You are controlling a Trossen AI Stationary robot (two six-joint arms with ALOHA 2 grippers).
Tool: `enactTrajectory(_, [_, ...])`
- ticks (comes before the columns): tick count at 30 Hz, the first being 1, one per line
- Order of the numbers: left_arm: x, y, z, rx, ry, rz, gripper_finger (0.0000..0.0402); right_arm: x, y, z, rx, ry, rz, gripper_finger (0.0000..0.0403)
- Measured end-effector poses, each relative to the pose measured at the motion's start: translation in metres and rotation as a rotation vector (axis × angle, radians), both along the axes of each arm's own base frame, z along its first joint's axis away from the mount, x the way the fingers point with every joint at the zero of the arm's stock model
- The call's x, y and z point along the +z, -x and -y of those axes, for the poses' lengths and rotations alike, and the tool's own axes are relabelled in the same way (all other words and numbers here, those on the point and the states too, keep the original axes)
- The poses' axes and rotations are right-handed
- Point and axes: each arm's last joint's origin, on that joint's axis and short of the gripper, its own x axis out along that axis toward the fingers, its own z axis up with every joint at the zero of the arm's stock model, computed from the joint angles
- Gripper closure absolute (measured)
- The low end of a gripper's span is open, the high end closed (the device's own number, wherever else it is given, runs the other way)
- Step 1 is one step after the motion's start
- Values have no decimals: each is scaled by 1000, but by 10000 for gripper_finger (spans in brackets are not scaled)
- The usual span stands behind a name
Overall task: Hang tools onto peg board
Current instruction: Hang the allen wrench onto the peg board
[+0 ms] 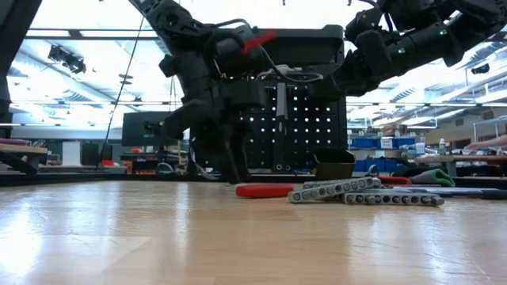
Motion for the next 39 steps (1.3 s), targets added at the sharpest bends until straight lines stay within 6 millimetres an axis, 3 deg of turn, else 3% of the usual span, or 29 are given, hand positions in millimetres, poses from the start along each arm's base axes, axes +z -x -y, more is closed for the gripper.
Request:
enactTrajectory(6, [-19,-4,2,-25,17,-42,252,0,0,0,2,0,5,231])
enactTrajectory(12, [-13,-9,16,-77,-93,-93,385,1,0,0,3,0,6,231])
enactTrajectory(17, [4,-20,28,-57,-217,-70,399,0,0,0,3,-1,-2,231])
enactTrajectory(24, [46,-25,30,84,-296,-4,401,-2,1,0,-1,-34,-18,231])
enactTrajectory(30, [60,-21,32,211,-461,86,401,-4,1,1,81,-192,-7,231])
enactTrajectory(39, [74,-30,41,385,-671,275,401,-4,2,6,-20,-227,5,231])
